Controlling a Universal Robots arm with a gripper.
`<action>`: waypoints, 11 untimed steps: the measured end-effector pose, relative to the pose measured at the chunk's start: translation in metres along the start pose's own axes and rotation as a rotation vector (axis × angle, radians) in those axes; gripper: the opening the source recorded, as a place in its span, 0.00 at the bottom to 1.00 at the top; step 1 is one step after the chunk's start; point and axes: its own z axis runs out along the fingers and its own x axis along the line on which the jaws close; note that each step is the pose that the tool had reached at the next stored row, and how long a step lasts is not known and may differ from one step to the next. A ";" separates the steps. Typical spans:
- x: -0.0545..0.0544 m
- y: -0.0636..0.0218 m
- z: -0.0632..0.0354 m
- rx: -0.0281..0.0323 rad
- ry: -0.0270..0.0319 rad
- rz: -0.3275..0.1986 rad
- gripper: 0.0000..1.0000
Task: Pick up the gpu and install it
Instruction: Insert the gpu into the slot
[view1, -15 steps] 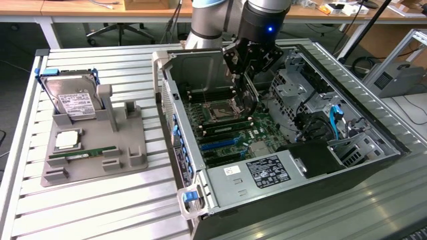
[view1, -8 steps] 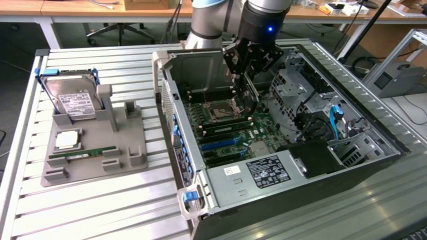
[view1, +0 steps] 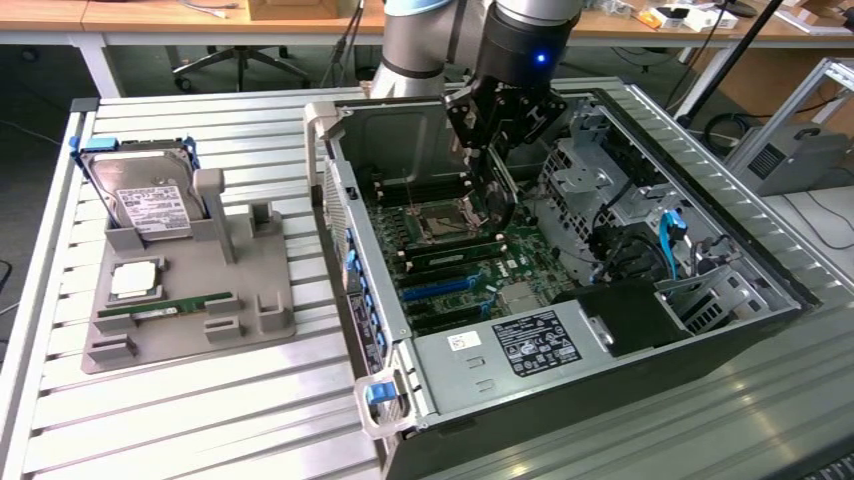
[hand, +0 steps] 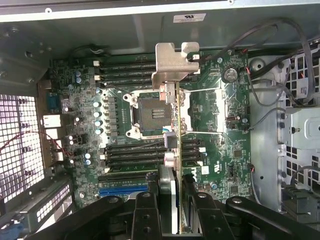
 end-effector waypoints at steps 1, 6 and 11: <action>0.000 0.0000 0.0000 -0.0001 0.0000 -0.004 0.30; 0.000 0.0000 0.0000 -0.0013 -0.0006 -0.045 0.30; 0.000 0.0000 0.0001 -0.0043 -0.0019 -0.154 0.30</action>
